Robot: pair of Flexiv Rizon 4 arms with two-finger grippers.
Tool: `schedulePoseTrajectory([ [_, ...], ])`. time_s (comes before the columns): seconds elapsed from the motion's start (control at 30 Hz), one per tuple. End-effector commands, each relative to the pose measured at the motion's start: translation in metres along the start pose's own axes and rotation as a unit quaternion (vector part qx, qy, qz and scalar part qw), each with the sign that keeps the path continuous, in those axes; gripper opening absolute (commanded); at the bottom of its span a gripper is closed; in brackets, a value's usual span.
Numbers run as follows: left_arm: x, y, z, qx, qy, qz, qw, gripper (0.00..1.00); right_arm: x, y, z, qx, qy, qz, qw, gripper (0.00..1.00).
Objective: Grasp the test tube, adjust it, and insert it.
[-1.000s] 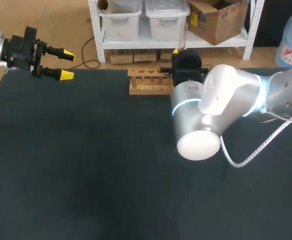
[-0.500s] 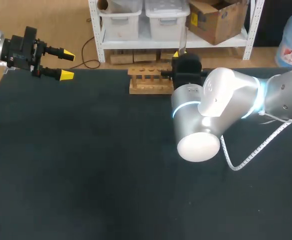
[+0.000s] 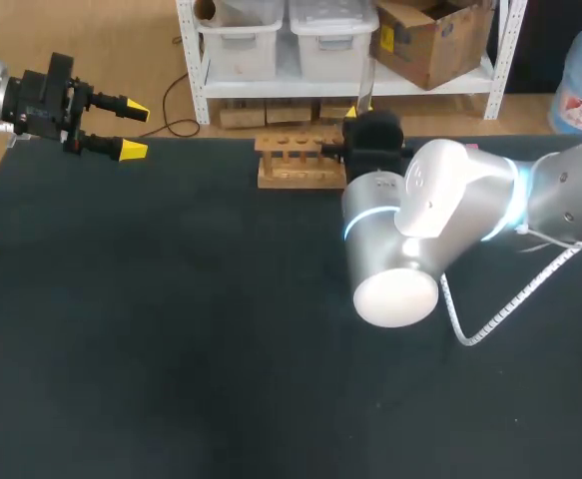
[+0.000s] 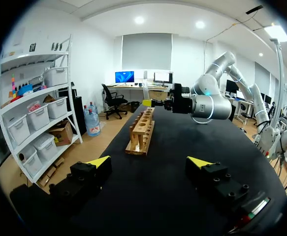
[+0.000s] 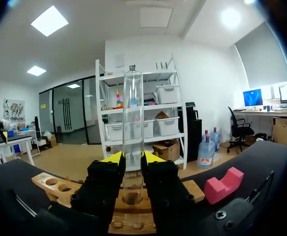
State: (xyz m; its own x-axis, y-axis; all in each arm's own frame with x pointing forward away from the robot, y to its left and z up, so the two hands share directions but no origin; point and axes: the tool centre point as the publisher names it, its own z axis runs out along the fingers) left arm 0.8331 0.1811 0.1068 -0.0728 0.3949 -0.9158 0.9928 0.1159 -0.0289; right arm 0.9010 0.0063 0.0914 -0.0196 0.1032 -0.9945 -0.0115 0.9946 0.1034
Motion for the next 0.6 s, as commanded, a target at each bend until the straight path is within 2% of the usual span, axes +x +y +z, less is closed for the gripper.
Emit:
schedulePoseTrajectory([
  [0.03, 0.0004, -0.0033, 0.0004, -0.004, 0.000, 0.001, 1.000, 1.00, 0.0017, -0.0044, -0.0021, -0.060, -0.003, 0.001, 0.998, 0.00],
  [0.6, 0.0004, -0.0033, 0.0004, -0.004, 0.000, 0.001, 1.000, 1.00, 0.0054, 0.0000, 0.0024, -0.060, -0.010, 0.006, 0.998, 0.00],
])
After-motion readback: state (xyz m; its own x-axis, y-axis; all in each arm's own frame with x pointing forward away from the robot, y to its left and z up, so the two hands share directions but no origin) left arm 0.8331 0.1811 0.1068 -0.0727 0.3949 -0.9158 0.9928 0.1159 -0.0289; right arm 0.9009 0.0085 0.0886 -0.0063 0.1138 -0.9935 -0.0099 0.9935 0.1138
